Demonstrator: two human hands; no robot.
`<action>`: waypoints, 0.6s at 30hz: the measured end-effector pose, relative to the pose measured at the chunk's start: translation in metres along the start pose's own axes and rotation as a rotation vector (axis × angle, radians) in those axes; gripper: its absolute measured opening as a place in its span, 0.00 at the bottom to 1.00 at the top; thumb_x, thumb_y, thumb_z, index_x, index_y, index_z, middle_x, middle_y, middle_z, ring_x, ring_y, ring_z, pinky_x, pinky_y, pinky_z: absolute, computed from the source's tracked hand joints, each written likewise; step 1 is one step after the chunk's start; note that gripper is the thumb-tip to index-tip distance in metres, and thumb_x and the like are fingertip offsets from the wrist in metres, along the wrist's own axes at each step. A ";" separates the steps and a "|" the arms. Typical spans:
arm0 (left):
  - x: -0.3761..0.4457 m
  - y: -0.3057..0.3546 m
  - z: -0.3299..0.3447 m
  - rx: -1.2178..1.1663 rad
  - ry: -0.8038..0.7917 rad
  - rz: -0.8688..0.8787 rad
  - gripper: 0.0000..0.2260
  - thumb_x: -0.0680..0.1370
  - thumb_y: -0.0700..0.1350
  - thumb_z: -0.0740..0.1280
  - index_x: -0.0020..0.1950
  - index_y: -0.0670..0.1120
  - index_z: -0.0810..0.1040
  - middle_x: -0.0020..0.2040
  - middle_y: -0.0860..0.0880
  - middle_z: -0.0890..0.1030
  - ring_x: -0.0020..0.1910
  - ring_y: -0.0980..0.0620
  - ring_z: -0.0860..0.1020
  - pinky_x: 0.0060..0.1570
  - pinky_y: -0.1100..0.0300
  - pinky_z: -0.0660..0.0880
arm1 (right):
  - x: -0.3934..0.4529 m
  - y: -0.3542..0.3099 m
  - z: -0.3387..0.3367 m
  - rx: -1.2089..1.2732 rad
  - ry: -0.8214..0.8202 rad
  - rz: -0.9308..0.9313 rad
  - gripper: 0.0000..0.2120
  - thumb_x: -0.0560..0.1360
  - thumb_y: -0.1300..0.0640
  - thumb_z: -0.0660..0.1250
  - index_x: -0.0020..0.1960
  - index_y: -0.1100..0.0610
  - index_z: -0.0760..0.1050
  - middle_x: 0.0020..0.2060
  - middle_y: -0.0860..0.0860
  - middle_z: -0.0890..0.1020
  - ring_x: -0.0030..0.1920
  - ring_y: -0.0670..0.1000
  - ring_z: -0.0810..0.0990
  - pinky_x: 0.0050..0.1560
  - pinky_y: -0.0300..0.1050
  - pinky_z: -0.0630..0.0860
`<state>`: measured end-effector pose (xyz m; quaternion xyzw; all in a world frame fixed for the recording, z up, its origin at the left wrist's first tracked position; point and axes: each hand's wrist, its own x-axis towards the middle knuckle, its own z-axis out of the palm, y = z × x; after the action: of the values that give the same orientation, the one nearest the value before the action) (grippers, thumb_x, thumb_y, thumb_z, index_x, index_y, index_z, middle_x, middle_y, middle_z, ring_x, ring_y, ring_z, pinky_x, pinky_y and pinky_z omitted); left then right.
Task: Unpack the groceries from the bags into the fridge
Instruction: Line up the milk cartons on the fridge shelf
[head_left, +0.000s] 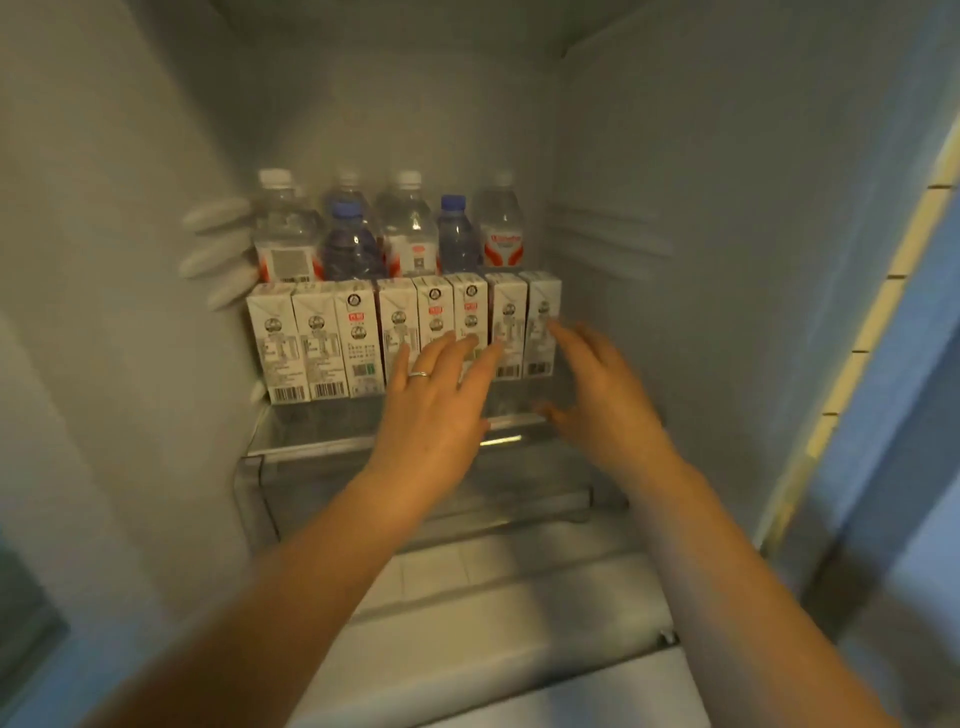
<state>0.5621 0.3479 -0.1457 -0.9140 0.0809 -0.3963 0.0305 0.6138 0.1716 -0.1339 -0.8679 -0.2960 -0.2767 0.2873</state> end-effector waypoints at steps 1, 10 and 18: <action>-0.011 0.004 -0.004 -0.020 -0.001 0.008 0.37 0.63 0.44 0.78 0.70 0.45 0.68 0.64 0.41 0.75 0.65 0.39 0.71 0.63 0.37 0.65 | -0.013 -0.006 -0.003 -0.024 0.000 -0.013 0.41 0.63 0.61 0.77 0.72 0.57 0.64 0.69 0.58 0.68 0.67 0.59 0.68 0.66 0.45 0.65; -0.142 0.053 -0.046 -0.205 -0.170 0.161 0.36 0.64 0.49 0.78 0.70 0.46 0.69 0.66 0.44 0.74 0.67 0.42 0.71 0.63 0.39 0.68 | -0.185 -0.075 -0.047 -0.261 -0.245 0.263 0.40 0.68 0.52 0.74 0.74 0.49 0.58 0.73 0.52 0.60 0.71 0.55 0.61 0.68 0.51 0.65; -0.250 0.149 -0.070 -0.347 -0.519 0.381 0.35 0.75 0.55 0.67 0.76 0.51 0.54 0.76 0.47 0.59 0.75 0.46 0.55 0.72 0.44 0.51 | -0.357 -0.120 -0.101 -0.379 -0.420 0.563 0.39 0.72 0.50 0.70 0.76 0.47 0.52 0.76 0.50 0.53 0.75 0.53 0.54 0.71 0.48 0.57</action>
<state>0.3241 0.2444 -0.2954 -0.9442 0.3056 -0.1187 -0.0322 0.2619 0.0569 -0.2572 -0.9905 -0.0427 -0.0534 0.1197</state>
